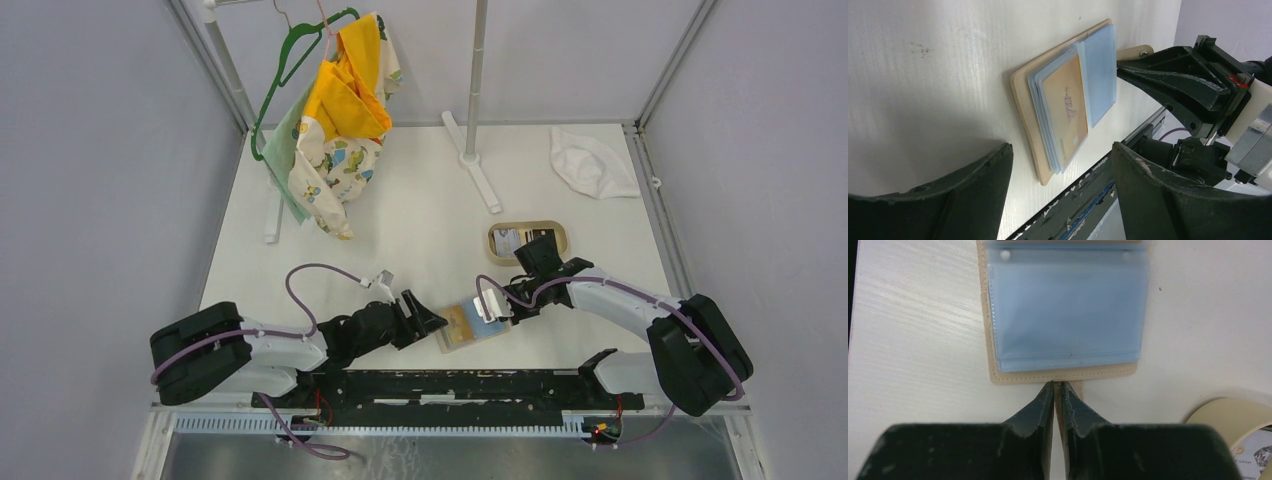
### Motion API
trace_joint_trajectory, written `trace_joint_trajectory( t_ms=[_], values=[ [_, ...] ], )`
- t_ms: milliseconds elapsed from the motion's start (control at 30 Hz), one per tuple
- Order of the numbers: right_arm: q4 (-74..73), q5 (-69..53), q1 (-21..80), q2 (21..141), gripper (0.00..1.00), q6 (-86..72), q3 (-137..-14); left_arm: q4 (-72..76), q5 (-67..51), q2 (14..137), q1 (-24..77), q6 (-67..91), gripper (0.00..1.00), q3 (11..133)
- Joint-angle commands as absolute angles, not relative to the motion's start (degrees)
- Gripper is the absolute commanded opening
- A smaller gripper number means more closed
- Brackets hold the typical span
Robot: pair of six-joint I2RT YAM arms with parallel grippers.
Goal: Put the credit cards into the card holder
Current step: Close the card holder at the center of the board.
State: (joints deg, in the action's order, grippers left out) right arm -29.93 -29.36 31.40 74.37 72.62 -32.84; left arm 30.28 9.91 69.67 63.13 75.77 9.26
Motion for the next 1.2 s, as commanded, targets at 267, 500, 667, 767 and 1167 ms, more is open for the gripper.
trace_joint_trajectory(
  t_ms=[267,500,667,767,1167],
  values=[
    [-32.76,-29.49,31.84,76.13,0.16,71.63,-30.41,48.13,6.91,80.94,63.77,74.3,0.68,10.17],
    [-33.53,-31.13,31.82,75.87,0.15,71.72,-30.93,46.66,4.57,75.07,64.09,67.71,0.58,13.04],
    [-34.19,-32.68,31.83,75.67,0.16,71.72,-31.55,42.52,2.94,75.89,64.37,63.76,0.59,18.43],
    [-34.32,-33.43,31.77,75.86,0.16,71.47,-31.75,42.35,1.81,79.45,64.25,62.52,0.59,21.69],
    [-37.15,-36.96,28.24,72.61,0.22,70.17,-34.73,45.06,-1.26,94.67,63.75,61.74,0.57,30.58]
  ],
)
